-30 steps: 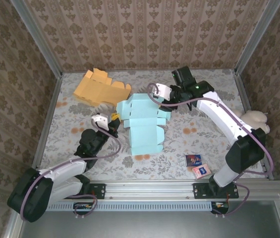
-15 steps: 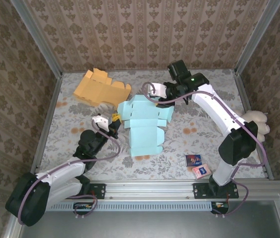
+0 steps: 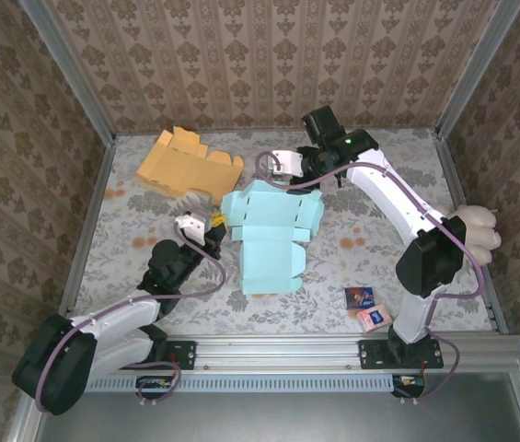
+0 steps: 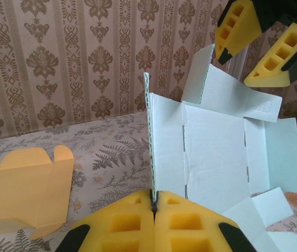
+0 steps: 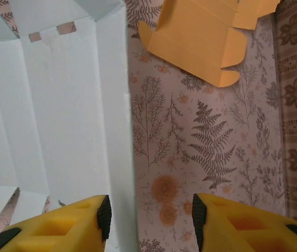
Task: Fold the paper box
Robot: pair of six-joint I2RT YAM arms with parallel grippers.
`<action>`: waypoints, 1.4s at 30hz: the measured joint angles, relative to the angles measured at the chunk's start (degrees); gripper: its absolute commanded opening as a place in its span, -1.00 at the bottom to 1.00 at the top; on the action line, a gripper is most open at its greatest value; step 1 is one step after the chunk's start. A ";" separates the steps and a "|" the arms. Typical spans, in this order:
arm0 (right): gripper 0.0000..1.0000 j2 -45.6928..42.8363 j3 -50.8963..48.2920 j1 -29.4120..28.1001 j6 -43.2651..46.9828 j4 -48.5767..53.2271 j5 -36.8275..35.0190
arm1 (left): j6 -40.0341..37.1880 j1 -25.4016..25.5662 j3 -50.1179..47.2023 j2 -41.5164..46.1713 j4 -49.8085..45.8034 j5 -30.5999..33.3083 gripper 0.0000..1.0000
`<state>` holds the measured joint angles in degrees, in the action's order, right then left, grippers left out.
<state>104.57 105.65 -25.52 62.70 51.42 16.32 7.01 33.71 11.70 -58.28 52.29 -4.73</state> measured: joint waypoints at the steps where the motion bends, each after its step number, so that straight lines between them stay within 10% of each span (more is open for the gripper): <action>1: -0.04 0.20 0.20 0.13 0.20 0.24 -0.02 | -0.04 0.00 0.00 0.00 0.00 -0.02 -1.00; 22: -0.35 4.55 2.32 2.12 1.51 10.64 0.87 | -0.22 0.07 0.00 0.00 0.00 -0.02 -1.00; 28: -1.00 4.55 2.32 2.12 2.08 11.23 1.14 | -0.20 0.07 0.00 0.00 -0.02 0.00 -1.00; 31: -1.00 4.55 2.78 2.12 1.77 12.28 1.33 | -0.15 0.07 0.00 0.00 -0.04 0.46 -1.00; 36: -1.00 4.74 4.94 1.81 0.94 14.71 0.04 | 4.20 0.76 0.37 1.92 -3.45 5.57 -0.39; 42: -1.00 5.11 6.19 1.79 -3.45 15.10 -6.32 | 16.46 2.01 4.79 13.40 -19.19 8.94 -0.32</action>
<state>109.69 111.83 -23.73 59.24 66.52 10.00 23.46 35.73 16.49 -44.88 33.10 4.21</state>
